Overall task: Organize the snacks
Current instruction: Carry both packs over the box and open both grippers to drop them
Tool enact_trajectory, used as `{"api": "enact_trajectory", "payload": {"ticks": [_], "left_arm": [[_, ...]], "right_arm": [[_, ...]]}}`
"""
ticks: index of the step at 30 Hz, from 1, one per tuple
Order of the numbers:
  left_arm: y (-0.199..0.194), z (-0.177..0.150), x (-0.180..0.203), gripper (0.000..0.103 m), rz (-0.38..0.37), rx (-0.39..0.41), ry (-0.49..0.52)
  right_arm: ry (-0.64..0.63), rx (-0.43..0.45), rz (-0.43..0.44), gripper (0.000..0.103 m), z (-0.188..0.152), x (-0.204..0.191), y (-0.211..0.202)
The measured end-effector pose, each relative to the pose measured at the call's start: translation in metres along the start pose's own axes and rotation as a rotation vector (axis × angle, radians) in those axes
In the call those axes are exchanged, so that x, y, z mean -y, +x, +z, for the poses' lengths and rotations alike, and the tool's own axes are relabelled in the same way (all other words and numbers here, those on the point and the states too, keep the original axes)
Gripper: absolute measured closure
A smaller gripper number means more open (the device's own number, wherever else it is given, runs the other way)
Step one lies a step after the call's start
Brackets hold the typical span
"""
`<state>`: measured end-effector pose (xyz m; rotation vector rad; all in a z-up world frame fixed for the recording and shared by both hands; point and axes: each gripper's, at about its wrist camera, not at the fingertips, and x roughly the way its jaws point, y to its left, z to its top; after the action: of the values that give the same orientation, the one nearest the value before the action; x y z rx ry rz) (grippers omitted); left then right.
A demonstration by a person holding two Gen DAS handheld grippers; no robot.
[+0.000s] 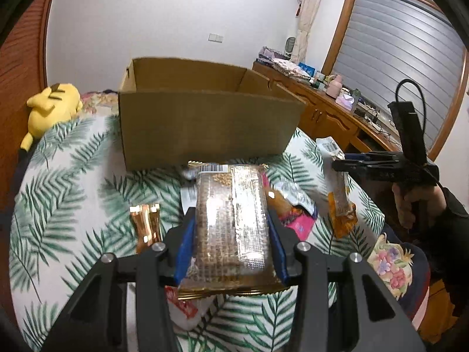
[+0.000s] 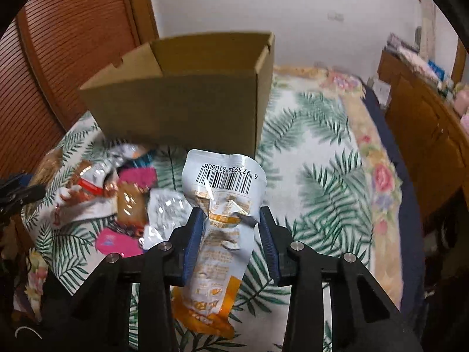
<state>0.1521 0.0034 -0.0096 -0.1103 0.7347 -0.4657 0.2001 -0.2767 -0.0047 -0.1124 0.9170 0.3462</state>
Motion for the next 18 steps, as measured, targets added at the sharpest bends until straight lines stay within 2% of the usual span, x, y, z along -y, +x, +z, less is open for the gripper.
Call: {"api": "enact_trajectory", "payload": {"ticks": [10, 18], "left_arm": [[0.0, 0.037, 0.004, 0.059, 0.004, 0.052, 0.032], [-0.002, 0.085, 0.013, 0.059, 0.026, 0.117, 0.088]], "right_arm": [[-0.026, 0.124, 0.024, 0.067, 0.018, -0.005, -0.038], [-0.097, 0.224, 0.015, 0.067, 0.053, -0.017, -0.069]]}}
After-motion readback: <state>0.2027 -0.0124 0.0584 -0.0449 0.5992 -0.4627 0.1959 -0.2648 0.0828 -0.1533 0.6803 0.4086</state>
